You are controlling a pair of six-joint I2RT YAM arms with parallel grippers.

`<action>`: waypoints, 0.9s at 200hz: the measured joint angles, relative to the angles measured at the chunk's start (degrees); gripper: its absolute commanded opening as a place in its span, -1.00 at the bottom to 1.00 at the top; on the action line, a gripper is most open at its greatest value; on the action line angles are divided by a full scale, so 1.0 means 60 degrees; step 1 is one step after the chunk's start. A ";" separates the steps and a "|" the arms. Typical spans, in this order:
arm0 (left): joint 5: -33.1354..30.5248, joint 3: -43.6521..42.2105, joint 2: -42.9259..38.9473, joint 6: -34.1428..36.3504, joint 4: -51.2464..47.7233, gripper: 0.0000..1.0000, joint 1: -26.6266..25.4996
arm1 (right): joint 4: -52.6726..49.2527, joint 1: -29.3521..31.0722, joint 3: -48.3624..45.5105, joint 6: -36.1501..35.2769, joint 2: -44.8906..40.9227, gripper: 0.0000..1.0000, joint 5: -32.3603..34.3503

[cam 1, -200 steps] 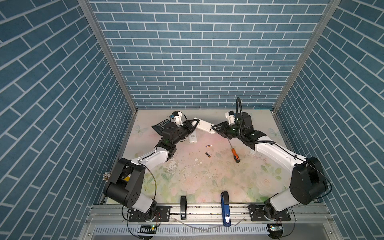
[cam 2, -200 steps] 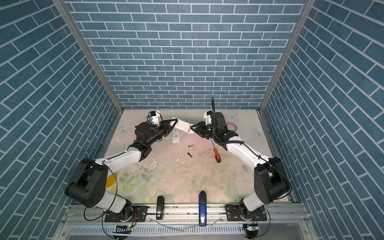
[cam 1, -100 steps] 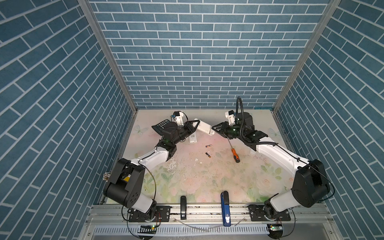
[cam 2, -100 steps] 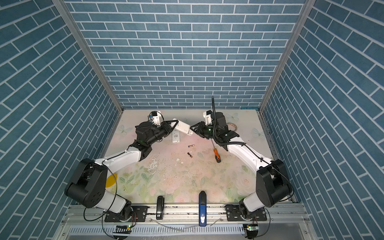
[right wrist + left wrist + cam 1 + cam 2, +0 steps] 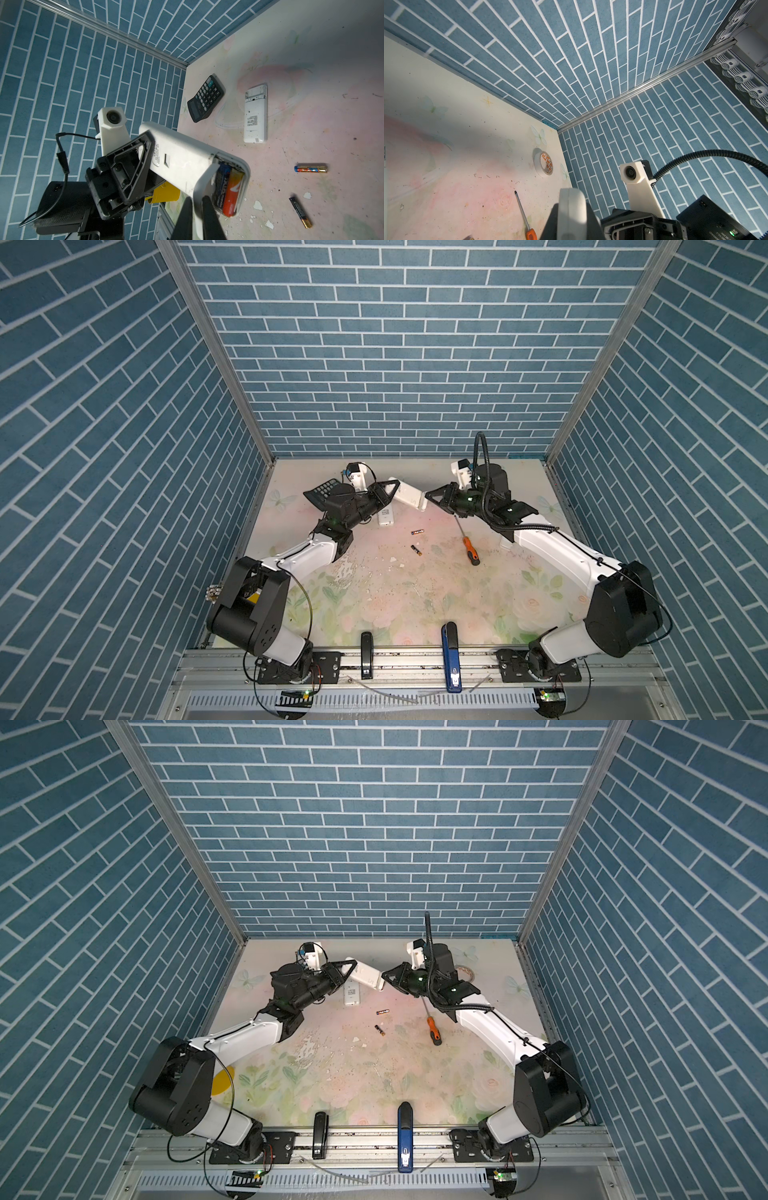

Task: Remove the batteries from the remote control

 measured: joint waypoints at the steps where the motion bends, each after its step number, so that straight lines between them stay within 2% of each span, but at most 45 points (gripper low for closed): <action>1: 0.0000 0.0000 0.0000 -0.0004 0.0000 -1.00 0.0004 | 0.0000 0.0000 0.0000 -0.0004 0.0004 -0.68 0.0000; 37: 0.0000 0.0000 0.0000 -0.0007 0.0007 -1.00 0.0004 | -0.0007 0.0000 0.0004 -0.0004 0.0153 -0.67 -0.0087; 88: -0.0004 -0.0011 -0.0004 -0.0026 -0.0058 -1.00 -0.0004 | 0.0011 0.0007 0.0095 -0.0022 0.0215 -1.00 -0.0244; 141: -0.0004 -0.0022 -0.0004 -0.0109 0.0138 -1.00 0.0186 | -0.0138 -0.0171 0.0098 -0.0033 0.0138 -1.00 -0.0470; 180: -0.0076 -0.0324 -0.0015 -0.0146 0.0324 -1.00 0.0372 | -0.1220 -0.0907 0.0310 -0.0616 -0.0339 -1.00 -0.0390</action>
